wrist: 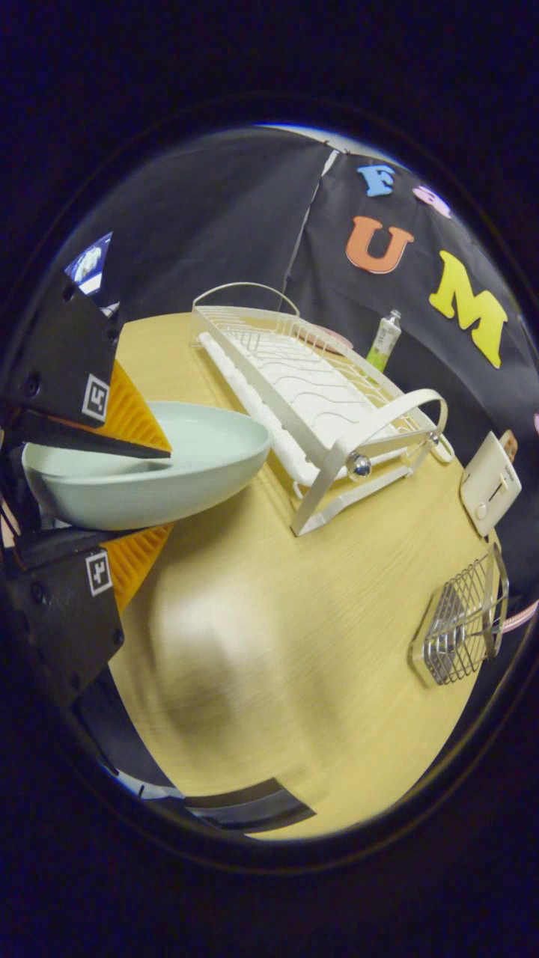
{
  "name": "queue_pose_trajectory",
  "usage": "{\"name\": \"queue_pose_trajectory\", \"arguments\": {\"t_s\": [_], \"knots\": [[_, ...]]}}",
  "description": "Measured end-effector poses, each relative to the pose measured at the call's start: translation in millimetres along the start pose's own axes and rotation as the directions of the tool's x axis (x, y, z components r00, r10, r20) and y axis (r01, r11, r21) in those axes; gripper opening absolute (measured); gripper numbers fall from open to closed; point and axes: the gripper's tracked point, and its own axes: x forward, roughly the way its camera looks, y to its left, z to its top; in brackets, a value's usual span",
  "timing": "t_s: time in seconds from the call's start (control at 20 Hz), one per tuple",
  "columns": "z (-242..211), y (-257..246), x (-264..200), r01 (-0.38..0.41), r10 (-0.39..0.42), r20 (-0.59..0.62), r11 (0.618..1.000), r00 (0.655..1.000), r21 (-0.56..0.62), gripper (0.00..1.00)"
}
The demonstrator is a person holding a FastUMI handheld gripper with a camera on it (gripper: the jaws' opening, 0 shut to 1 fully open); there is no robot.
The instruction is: Take the plate from the dish rack, then take the spoon from the basket and place it into the plate.
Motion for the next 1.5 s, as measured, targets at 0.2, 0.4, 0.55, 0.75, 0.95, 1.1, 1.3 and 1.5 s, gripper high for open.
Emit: {"name": "queue_pose_trajectory", "arguments": {"t_s": [0.2,0.4,0.55,0.75,0.95,1.1,1.3,1.5], "knots": [[1.6,1.8,-1.3,0.011,-0.010,0.011,0.999,1.000,-0.035,0.62],[5.0,5.5,-14.5,0.007,-0.002,0.059,0.996,0.998,-0.092,0.64],[6.9,3.4,-29.8,0.030,-0.014,0.110,0.989,0.994,-0.146,0.68],[19.3,-11.5,-65.4,0.112,-0.049,0.251,0.963,0.967,-0.246,0.76],[53.2,-30.5,-110.8,0.237,-0.066,0.488,0.925,0.870,-0.298,0.77],[99.5,-58.4,-161.0,0.453,-0.133,0.729,0.852,0.671,-0.261,0.91],[133.5,-62.6,-200.6,0.557,-0.088,0.869,0.798,0.487,-0.231,1.00],[177.5,-76.1,-194.3,0.489,-0.029,0.859,0.831,0.512,-0.263,1.00]]}}
